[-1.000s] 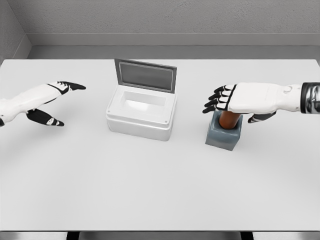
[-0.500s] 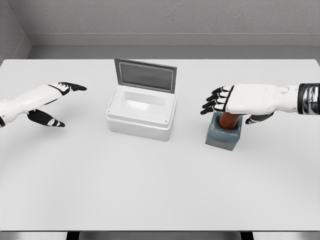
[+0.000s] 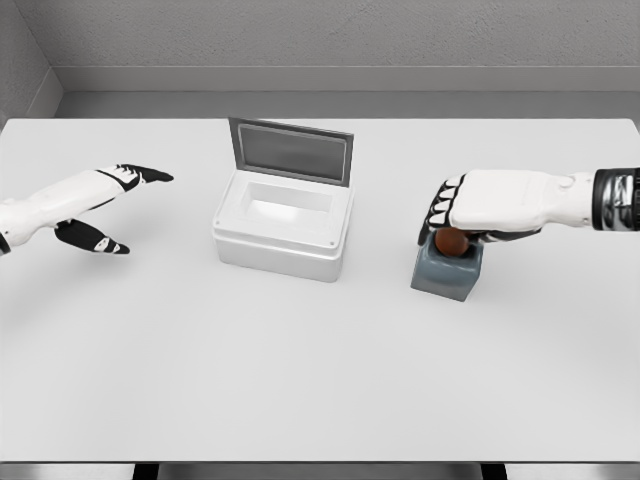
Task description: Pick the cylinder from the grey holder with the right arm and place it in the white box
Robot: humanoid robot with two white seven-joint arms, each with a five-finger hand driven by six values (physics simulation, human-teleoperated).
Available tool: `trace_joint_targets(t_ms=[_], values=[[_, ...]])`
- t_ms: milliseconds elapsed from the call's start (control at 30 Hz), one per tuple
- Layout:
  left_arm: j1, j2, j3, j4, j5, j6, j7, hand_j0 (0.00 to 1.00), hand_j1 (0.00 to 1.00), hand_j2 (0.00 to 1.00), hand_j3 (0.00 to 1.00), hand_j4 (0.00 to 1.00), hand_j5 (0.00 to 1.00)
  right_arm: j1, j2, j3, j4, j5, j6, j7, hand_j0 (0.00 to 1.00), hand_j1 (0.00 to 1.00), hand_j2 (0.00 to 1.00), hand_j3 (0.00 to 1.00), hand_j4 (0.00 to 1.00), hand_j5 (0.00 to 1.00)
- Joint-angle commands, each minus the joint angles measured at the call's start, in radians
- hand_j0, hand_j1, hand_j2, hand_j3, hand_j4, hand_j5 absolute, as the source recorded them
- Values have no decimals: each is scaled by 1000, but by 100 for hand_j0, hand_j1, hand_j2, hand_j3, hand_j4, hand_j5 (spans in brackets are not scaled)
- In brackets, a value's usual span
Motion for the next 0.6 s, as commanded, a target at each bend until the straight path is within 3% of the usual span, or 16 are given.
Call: trace_joint_targets(t_ms=[0,300,433,567], values=[[-2,1,1,1,7,1,1,100,100,100,100,100,100,0,4,3,0,-5,2,0,55,55,55,55,55,55],[-1,3,1,1,7,1,1,100,100,100,100,100,100,-2,-9,2,-2,-11,2,0,30,30,30,30,30,30],[0,3,1,1,7,1,1,100,100,100,100,100,100,-8,-12,-1,-3,-16,2,0,23,23,23,23,23,23],[-2,3,1,1,7,1,1,100,100,100,100,100,100,-20,-2,-17,-3,-30,2,0,23,23,23,23,23,23]])
